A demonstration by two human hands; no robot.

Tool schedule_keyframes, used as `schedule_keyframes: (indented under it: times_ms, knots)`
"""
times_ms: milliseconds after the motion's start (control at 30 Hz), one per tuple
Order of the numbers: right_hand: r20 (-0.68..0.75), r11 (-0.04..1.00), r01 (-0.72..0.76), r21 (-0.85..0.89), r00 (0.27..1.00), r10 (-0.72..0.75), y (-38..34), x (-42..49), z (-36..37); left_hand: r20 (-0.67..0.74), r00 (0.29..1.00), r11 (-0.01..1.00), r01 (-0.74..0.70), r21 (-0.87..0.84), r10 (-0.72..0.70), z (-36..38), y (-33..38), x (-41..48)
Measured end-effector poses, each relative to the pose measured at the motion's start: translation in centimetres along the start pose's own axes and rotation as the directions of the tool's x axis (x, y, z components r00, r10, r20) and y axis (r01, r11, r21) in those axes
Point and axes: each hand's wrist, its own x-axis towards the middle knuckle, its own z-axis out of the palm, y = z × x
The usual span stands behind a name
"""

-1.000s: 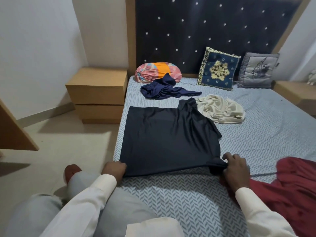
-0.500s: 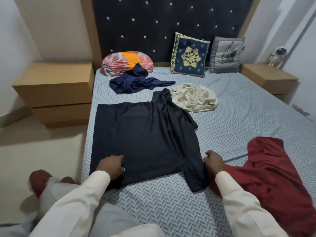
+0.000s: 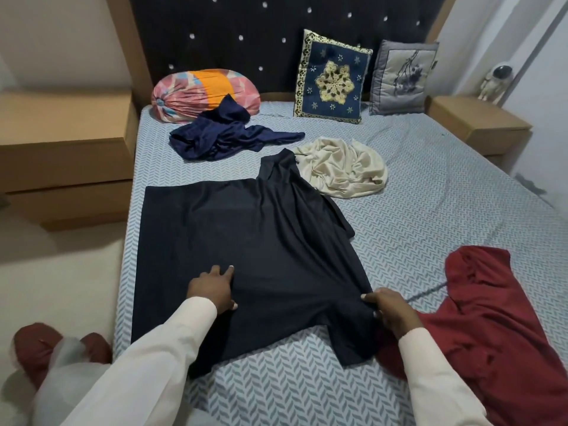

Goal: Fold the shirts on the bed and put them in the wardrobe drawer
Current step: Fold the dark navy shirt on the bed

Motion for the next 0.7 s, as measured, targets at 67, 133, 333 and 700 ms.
schedule_keyframes:
  times_ms: [67, 133, 333, 700]
  knots:
    - [0.015, 0.996, -0.04, -0.077, 0.999, 0.041, 0.4, 0.3, -0.7, 0.049, 0.999, 0.999, 0.02, 0.031, -0.022, -0.8, 0.3, 1.0]
    - [-0.074, 0.997, -0.003, -0.079, 0.997, -0.003, -0.2, 1.7, -1.2, 0.068, 0.997, 0.999, 0.029, 0.024, -0.031, -1.6, 0.7, 2.0]
    - [-0.217, 0.974, 0.203, -0.1, 0.951, -0.22, -5.5, 10.1, 0.6, -0.046, 0.998, 0.994, -0.038, -0.104, 0.033, -2.4, 1.9, 4.9]
    - [0.021, 0.967, 0.191, -0.169, 0.982, -0.19, -15.6, 17.9, 2.0, 0.036, 0.999, 0.998, 0.042, -0.052, -0.04, -2.8, 3.1, 9.0]
